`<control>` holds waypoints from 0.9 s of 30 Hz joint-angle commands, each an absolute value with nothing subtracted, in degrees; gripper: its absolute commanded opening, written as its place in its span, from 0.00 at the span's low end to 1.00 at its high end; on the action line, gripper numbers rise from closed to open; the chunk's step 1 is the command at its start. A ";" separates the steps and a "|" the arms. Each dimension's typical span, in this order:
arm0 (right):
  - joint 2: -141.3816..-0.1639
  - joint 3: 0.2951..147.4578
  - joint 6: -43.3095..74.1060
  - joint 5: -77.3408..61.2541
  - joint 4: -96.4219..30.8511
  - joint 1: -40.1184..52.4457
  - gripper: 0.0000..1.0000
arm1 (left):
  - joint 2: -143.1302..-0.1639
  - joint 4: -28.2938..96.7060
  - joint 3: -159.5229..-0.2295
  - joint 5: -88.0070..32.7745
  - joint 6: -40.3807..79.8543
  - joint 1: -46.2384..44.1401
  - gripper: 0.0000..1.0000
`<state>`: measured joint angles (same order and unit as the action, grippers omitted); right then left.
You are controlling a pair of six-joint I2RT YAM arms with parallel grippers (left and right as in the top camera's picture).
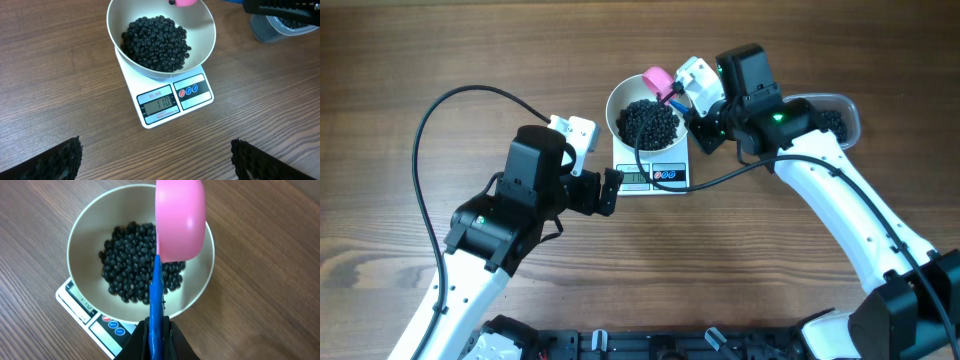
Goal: Scoop item into bowl and weigh 150g on scale
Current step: 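Tilt the pink scoop with the right gripper to pour beans into bowl, then move the empty scoop back and lower it into the bean container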
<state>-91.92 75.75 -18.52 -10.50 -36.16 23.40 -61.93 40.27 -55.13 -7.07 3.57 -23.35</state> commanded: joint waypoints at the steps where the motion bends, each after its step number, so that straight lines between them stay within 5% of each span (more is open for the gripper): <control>1: -90.19 76.05 -18.20 -12.93 -35.09 23.57 0.04 | -62.06 40.29 -55.42 -6.52 3.90 -23.53 1.00; 16: -90.08 76.05 -4.99 -14.26 -33.91 22.24 0.04 | -62.06 40.29 -55.42 -6.52 3.90 -23.53 1.00; 27: -76.40 76.07 -10.85 -9.39 -45.06 -3.81 0.04 | -62.06 40.29 -55.42 -6.52 3.90 -23.53 1.00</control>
